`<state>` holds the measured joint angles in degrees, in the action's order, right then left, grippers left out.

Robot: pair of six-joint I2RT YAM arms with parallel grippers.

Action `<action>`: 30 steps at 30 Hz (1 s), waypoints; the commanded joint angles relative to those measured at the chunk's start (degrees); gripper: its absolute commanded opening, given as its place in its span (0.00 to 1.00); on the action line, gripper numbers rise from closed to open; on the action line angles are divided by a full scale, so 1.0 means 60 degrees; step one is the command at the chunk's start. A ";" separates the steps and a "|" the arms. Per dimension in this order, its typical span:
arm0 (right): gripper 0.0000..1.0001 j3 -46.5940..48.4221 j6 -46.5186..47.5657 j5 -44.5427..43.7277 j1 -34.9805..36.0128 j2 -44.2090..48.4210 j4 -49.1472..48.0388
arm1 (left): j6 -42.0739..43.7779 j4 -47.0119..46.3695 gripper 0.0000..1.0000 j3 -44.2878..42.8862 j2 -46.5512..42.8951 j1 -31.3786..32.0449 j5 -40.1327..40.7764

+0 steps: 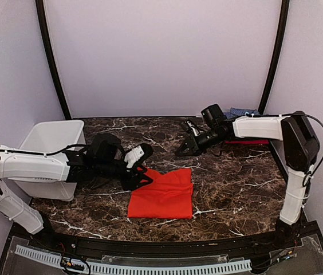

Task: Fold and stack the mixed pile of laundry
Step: Smooth out the rectangle-folded T-shirt at the center of the board.

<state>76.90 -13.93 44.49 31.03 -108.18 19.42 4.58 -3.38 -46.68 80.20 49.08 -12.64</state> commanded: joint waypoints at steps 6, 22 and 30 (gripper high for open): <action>0.24 0.2479 0.0694 0.1668 0.0973 -0.2594 0.0688 | 0.3808 -0.1194 0.48 -0.0208 0.2150 0.0120 -0.0724; 0.20 0.4437 0.1061 0.1454 0.1172 -0.5272 0.1204 | 0.5263 -0.1389 0.44 -0.1074 0.3415 0.0272 -0.0167; 0.19 0.4179 0.1149 0.1435 0.1164 -0.5327 0.1124 | 0.5409 -0.1470 0.44 -0.1491 0.4135 0.0261 0.0105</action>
<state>102.37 -8.03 53.82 38.11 -139.06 25.98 35.51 -11.92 -53.58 103.00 50.41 -12.49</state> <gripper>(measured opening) 0.192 0.467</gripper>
